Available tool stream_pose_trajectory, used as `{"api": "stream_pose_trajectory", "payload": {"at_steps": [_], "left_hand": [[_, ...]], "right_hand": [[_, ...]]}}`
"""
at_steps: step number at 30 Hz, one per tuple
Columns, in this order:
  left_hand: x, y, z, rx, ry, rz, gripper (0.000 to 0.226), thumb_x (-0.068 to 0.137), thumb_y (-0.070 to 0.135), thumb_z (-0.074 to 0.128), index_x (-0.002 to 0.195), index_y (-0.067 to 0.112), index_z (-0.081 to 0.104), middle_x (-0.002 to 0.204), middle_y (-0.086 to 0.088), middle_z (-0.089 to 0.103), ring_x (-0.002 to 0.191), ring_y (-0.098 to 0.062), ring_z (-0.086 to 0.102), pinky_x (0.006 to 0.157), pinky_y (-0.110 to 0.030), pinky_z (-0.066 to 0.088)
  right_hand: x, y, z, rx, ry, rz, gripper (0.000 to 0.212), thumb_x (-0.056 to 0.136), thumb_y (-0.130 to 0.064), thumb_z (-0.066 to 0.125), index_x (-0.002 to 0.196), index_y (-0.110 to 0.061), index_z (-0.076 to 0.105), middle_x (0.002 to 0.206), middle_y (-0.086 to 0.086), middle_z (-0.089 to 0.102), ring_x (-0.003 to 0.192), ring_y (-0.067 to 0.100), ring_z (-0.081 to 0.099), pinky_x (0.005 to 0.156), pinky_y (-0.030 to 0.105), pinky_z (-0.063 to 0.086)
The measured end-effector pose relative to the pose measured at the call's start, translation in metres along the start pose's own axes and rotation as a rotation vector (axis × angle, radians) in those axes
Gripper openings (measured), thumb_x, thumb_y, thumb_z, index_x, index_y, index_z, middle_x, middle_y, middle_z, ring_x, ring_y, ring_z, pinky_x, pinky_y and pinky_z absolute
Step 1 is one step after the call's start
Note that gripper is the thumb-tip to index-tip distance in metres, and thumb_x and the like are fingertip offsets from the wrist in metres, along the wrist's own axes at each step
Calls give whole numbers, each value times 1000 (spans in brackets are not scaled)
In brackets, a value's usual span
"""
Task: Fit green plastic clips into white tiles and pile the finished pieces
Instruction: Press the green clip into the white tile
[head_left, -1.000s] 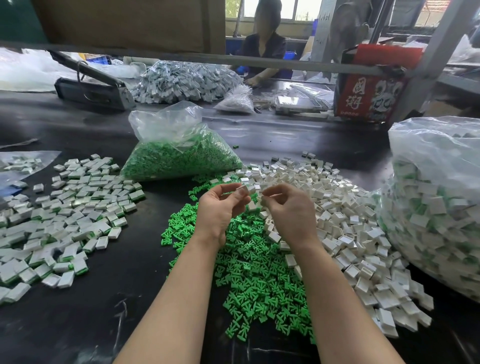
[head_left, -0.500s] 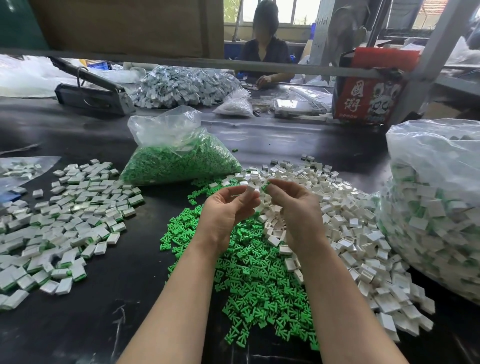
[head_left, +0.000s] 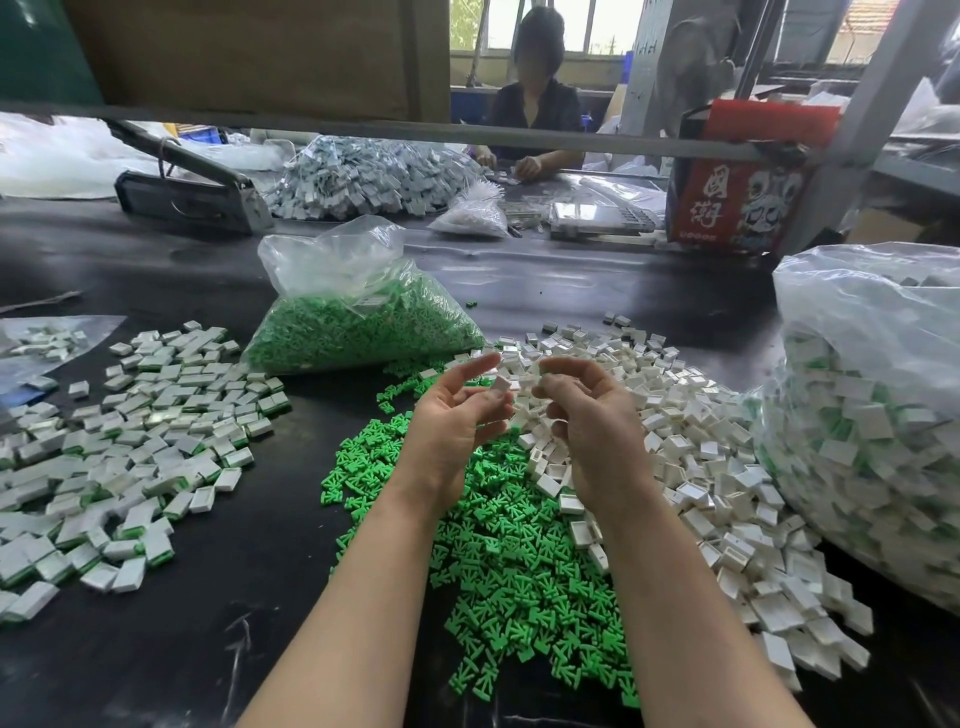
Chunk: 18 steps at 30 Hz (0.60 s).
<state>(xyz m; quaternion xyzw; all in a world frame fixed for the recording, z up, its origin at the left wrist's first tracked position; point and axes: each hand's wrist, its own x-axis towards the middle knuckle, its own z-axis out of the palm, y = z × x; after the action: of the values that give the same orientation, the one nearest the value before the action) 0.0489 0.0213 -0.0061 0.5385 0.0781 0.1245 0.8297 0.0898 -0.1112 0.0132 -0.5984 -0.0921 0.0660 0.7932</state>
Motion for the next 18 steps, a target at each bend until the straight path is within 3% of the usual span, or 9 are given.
{"api": "stream_pose_trajectory", "payload": {"at_steps": [3, 7, 10, 14, 18], "left_hand": [[0, 0, 3, 0, 11, -13, 19, 92, 6, 62, 106, 18, 69, 89, -4, 74, 80, -12, 68, 78, -28, 53], [1, 0, 5, -125, 52, -22, 27, 81, 10, 70, 107, 13, 59, 98, -11, 76, 86, -17, 72, 75, -27, 55], [2, 1, 3, -218, 61, -39, 33, 71, 12, 73, 102, 13, 60, 98, -6, 76, 86, -15, 72, 73, -26, 54], [3, -1, 2, -222, 88, -59, 30, 68, 13, 75, 97, 14, 66, 84, 2, 73, 76, -8, 71, 70, -24, 53], [3, -1, 4, -307, 85, -42, 37, 66, 10, 75, 100, 8, 63, 82, -5, 74, 73, -14, 72, 64, -21, 57]], "right_hand": [[0, 3, 0, -56, -11, -44, 17, 92, -6, 62, 96, -18, 73, 79, -8, 68, 61, -7, 59, 54, 9, 44], [-2, 4, 2, -92, -8, -131, 13, 91, -6, 64, 101, -11, 71, 83, -4, 70, 64, -5, 61, 60, 11, 48], [-3, 4, 4, -154, 20, -197, 10, 91, -7, 65, 96, -12, 71, 88, 0, 72, 78, 6, 68, 70, 15, 52], [-3, 4, 5, -194, 10, -211, 9, 90, -5, 66, 93, -12, 70, 93, 8, 72, 91, 25, 68, 81, 32, 58], [-3, 5, 5, -204, 32, -220, 9, 89, -5, 67, 94, -11, 71, 91, 9, 73, 88, 26, 69, 74, 24, 57]]}}
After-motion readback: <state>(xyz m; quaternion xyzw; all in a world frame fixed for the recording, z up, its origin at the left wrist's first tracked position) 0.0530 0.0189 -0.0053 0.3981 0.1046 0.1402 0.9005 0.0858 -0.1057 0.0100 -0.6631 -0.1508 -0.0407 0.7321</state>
